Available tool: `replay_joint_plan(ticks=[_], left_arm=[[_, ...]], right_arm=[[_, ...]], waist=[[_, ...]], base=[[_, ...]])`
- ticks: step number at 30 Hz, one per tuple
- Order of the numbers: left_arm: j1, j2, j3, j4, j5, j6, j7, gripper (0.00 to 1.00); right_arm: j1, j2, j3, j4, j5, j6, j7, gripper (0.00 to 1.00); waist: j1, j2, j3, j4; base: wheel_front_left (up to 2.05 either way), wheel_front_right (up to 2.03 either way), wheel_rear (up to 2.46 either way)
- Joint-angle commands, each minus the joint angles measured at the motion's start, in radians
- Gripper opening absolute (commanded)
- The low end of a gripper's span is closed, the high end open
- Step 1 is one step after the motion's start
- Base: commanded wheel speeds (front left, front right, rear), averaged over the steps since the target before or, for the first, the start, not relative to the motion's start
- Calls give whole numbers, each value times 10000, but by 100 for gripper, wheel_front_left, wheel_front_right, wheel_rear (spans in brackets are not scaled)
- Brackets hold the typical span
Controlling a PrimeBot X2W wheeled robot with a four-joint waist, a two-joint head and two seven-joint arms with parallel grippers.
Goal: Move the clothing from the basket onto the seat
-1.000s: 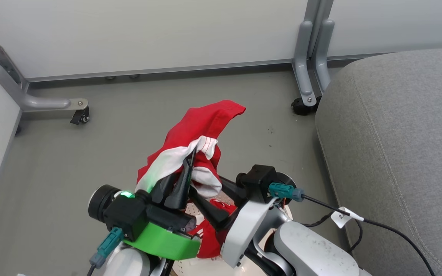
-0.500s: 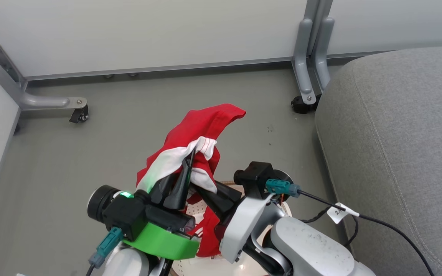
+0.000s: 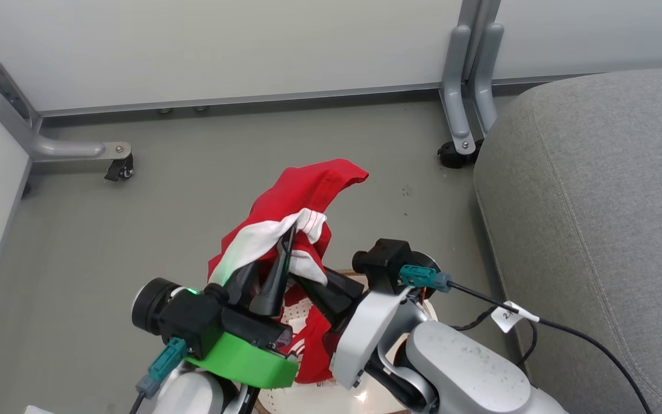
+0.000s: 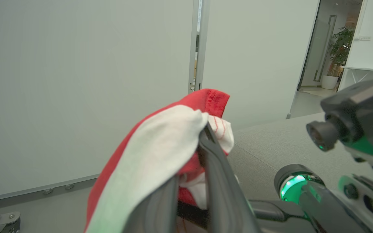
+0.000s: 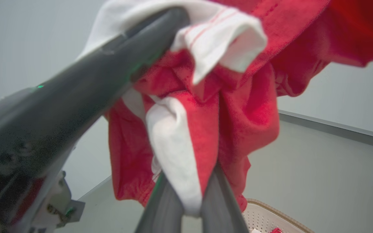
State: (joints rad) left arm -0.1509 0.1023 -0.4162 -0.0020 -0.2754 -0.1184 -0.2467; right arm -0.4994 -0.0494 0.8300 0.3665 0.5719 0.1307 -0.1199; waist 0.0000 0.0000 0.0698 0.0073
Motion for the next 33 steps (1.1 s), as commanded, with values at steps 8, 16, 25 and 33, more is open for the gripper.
replay_joint_plan(ticks=[8,16,25,33], left_arm=[[165,434,-404,-64,145,-6,302,100],[773,1008,-1108,-61,147,-54,845,100],[1094,1290,-1398,104,237,-28,814,100],[1025,1349,-1436,154,247,59,758,100]], right_arm=[[-406,-12,-404,254,-212,1,-333,0],[-456,-21,-1019,588,-419,1,-494,0],[-200,-20,-1779,1062,-673,1,-562,0],[-47,-20,-2120,1265,-873,1,-518,0]], waist=[[0,0,25,50],[0,0,88,181],[0,0,127,289],[0,0,167,236]], base=[[0,0,0],[0,0,0],[0,0,0],[0,0,0]])
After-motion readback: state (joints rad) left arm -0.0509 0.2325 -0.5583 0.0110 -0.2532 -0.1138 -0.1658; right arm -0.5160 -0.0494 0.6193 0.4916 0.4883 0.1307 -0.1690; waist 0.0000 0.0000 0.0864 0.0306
